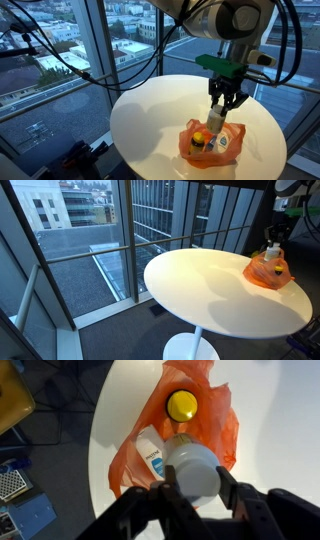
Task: Put the white bottle in the orange plastic bag
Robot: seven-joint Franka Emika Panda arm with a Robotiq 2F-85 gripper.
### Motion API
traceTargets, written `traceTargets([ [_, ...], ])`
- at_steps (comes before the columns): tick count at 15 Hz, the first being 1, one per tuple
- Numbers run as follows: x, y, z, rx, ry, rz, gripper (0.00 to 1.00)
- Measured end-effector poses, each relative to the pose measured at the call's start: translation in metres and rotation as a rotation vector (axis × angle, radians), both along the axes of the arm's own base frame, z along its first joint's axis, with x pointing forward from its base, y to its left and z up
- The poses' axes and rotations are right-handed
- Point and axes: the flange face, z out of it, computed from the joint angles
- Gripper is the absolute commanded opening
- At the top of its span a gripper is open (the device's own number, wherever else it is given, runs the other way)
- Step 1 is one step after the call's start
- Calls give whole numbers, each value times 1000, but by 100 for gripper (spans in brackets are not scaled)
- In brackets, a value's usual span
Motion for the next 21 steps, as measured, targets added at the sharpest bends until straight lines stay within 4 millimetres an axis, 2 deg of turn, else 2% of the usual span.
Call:
traceTargets([
  [5, -19, -12, -16, -1, 12, -28, 19],
  [11, -25, -13, -29, 1, 19, -32, 19],
  [15, -23, -5, -35, 9, 25, -21, 19],
  [21, -10, 16, -42, 13, 17, 20, 19],
])
